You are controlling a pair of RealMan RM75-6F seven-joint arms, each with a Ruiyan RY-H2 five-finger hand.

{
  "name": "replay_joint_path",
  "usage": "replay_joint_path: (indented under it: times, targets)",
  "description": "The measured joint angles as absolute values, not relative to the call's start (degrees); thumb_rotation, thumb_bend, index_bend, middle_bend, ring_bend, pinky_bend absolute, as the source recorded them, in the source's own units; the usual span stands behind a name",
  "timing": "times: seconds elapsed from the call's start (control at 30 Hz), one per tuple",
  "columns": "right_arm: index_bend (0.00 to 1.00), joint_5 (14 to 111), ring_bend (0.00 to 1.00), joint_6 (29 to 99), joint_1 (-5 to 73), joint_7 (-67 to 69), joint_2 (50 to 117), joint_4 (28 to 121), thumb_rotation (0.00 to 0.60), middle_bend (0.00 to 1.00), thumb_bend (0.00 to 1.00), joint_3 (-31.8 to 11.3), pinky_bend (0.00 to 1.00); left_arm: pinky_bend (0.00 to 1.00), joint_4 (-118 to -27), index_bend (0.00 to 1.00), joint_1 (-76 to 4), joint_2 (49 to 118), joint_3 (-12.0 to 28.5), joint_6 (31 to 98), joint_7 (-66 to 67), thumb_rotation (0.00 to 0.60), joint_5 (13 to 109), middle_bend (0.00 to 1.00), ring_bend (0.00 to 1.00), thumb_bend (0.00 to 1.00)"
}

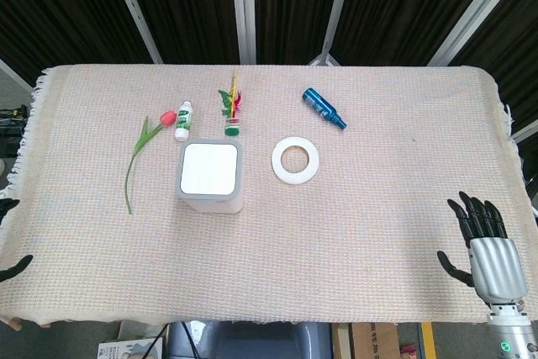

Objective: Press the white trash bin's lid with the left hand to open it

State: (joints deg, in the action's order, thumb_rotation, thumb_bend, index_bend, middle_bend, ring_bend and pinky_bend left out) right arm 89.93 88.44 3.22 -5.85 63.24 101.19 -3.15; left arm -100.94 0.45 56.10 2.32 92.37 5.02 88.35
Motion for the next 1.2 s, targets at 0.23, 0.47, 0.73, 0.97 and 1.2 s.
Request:
replay_joint_path:
  times: [0.23,0.47,0.73,0.97,1.2]
  targets:
    - [0.12,89.43,0.0,88.09,3.54,-6.49,63.9,100.57,0.6,0.02,0.27,-3.55,0.0,0.13,-101.02,0.18,0.03,56.13,2.45,91.56,5.34,0.6,87.95,0.18,0.05,0.21]
    - [0.12,89.74,0.0,87.93,3.51,-6.37,63.78,100.56,0.6,0.02,0.27,-3.28,0.0,0.13,-101.12,0.18,-0.03,56.29,2.4,91.4,5.73,0.6,87.89,0.18,0.05,0.21]
    - [0.12,89.83,0.0,88.05,3.35,-6.31,63.53,100.72,0.6,0.02,0.27,-3.13,0.0,0.13,-101.4,0.18,-0.16,56.11,2.27,91.01,5.53,0.6,87.84,0.18,0.05,0.21]
    - [0.12,90.31,0.0,88.27,3.15,-6.26,63.4,100.8,0.6,0.02,0.27,-2.89,0.0,0.35,-101.2,0.18,0.07,55.81,2.38,92.17,4.48,0.6,88.69,0.29,0.25,0.21]
    - [0.12,89.71,0.0,87.8,3.29,-6.53,63.52,100.77,0.6,0.02,0.27,-3.03,0.0,0.48,-100.5,0.18,-1.75,55.68,3.1,92.48,3.85,0.6,92.57,0.45,0.42,0.24]
